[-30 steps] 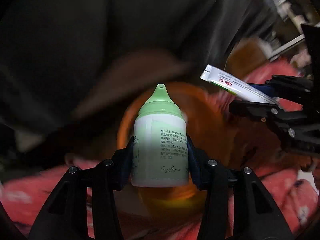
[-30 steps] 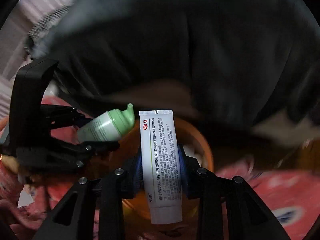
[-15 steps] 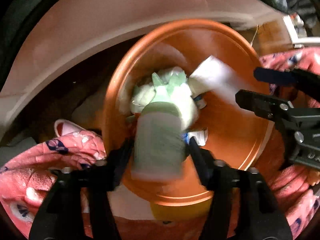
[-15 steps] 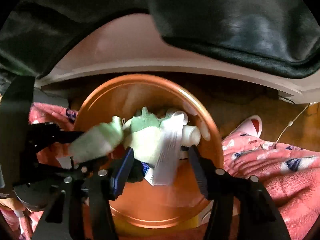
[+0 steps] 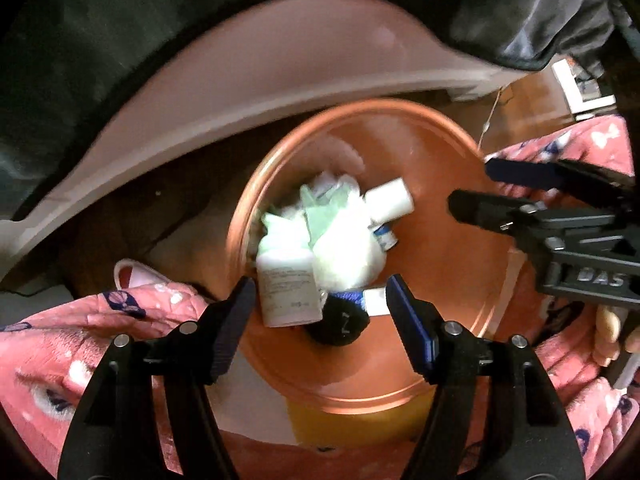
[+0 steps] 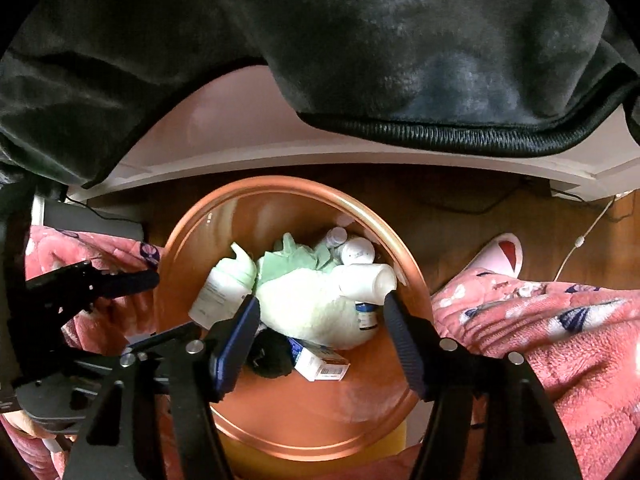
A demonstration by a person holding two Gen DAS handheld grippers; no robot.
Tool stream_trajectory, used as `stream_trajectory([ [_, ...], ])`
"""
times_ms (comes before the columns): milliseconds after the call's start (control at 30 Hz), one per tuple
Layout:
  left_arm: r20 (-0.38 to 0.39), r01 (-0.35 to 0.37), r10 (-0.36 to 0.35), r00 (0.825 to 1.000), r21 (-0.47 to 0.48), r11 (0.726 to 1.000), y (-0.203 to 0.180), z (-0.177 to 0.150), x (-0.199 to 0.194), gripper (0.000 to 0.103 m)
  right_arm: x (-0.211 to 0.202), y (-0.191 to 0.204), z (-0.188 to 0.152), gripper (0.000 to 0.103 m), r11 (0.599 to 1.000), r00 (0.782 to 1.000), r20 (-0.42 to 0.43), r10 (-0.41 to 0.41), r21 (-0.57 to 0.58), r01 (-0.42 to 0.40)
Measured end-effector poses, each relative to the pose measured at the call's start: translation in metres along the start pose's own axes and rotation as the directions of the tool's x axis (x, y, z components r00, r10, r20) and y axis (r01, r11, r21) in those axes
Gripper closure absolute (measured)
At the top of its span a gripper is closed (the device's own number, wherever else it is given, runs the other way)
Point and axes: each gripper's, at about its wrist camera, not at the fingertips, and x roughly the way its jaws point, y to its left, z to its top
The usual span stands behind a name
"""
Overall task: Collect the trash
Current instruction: 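Move both grippers back up to the items on the bed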
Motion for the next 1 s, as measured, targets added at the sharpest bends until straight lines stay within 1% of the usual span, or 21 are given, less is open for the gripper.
stream_trajectory([
  [100,0.076,-0.002,0.003,0.997,-0.012,1.000,-0.003,-0.004,-0.021,0.036,-0.017,0.004,-0.001,0.040,1.000,0.998,0.061,0.011,-0.006,-0.010],
  [167,0.144,-0.042,0.044,0.989,-0.022,0.999,-0.005,-0.009,-0.042,0.036,-0.038,0.009,-0.002,0.040,1.000,0.992,0.125,0.022,-0.024,-0.019],
  [200,0.184,-0.065,0.069,0.981,-0.028,0.998,-0.007,-0.012,-0.054,0.036,-0.046,0.011,-0.003,0.040,0.999,0.989,0.148,0.020,-0.035,-0.015],
  [267,0.275,-0.095,0.103,0.956,-0.042,0.995,-0.010,-0.019,-0.085,0.036,-0.072,0.019,-0.006,0.039,0.997,0.978,0.210,0.023,-0.072,-0.008],
  [333,0.357,-0.118,0.131,0.925,-0.058,0.991,-0.014,-0.026,-0.117,0.036,-0.096,0.025,-0.008,0.037,0.995,0.966,0.256,0.044,-0.096,-0.020],
  [367,0.395,-0.134,0.149,0.907,-0.066,0.989,-0.016,-0.029,-0.132,0.031,-0.111,0.028,-0.008,0.037,0.994,0.957,0.284,0.059,-0.108,-0.029],
  [400,0.421,-0.144,0.161,0.893,-0.072,0.987,-0.017,-0.030,-0.143,0.029,-0.122,0.030,-0.008,0.035,0.993,0.950,0.304,0.070,-0.116,-0.036],
  [433,0.459,-0.159,0.180,0.870,-0.085,0.984,-0.017,-0.032,-0.159,0.027,-0.139,0.034,-0.007,0.035,0.990,0.938,0.336,0.083,-0.132,-0.040],
  [533,0.545,-0.178,0.215,0.811,-0.121,0.977,-0.015,-0.033,-0.198,0.026,-0.186,0.046,-0.001,0.030,0.983,0.893,0.436,0.113,-0.180,-0.037],
  [567,0.562,-0.182,0.227,0.796,-0.135,0.974,-0.013,-0.031,-0.207,0.023,-0.196,0.049,0.003,0.027,0.981,0.881,0.457,0.122,-0.191,-0.037],
  [600,0.579,-0.185,0.235,0.781,-0.145,0.972,-0.012,-0.030,-0.217,0.021,-0.212,0.054,0.010,0.025,0.977,0.861,0.490,0.136,-0.210,-0.034],
  [633,0.605,-0.185,0.242,0.759,-0.156,0.970,-0.010,-0.027,-0.228,0.016,-0.226,0.058,0.019,0.023,0.975,0.840,0.524,0.140,-0.222,-0.024],
  [700,0.632,-0.188,0.261,0.730,-0.181,0.965,-0.005,-0.021,-0.244,0.014,-0.246,0.064,0.038,0.019,0.973,0.807,0.573,0.143,-0.230,-0.010],
  [733,0.642,-0.188,0.270,0.717,-0.195,0.963,-0.003,-0.018,-0.249,0.014,-0.256,0.069,0.054,0.019,0.971,0.785,0.602,0.148,-0.239,0.000],
  [767,0.650,-0.183,0.272,0.710,-0.203,0.962,0.000,-0.015,-0.255,0.014,-0.263,0.074,0.069,0.019,0.968,0.768,0.623,0.147,-0.251,0.019],
  [800,0.654,-0.177,0.274,0.705,-0.212,0.961,0.004,-0.012,-0.259,0.014,-0.268,0.079,0.081,0.018,0.966,0.757,0.639,0.138,-0.255,0.040],
  [833,0.657,-0.167,0.276,0.701,-0.225,0.960,0.008,-0.009,-0.263,0.014,-0.272,0.083,0.100,0.018,0.964,0.743,0.659,0.114,-0.254,0.077],
  [867,0.661,-0.158,0.275,0.699,-0.232,0.960,0.011,-0.007,-0.267,0.014,-0.273,0.087,0.121,0.018,0.964,0.733,0.676,0.069,-0.235,0.126],
  [933,0.666,-0.139,0.274,0.694,-0.249,0.959,0.018,-0.003,-0.272,0.014,-0.275,0.090,0.157,0.018,0.958,0.728,0.686,-0.001,-0.207,0.196],
  [967,0.667,-0.132,0.271,0.694,-0.252,0.959,0.020,-0.001,-0.274,0.014,-0.273,0.092,0.182,0.019,0.955,0.730,0.683,-0.033,-0.194,0.226],
  [1000,0.667,-0.123,0.265,0.696,-0.253,0.960,0.023,-0.002,-0.276,0.014,-0.270,0.091,0.194,0.019,0.955,0.734,0.677,-0.052,-0.181,0.234],
])
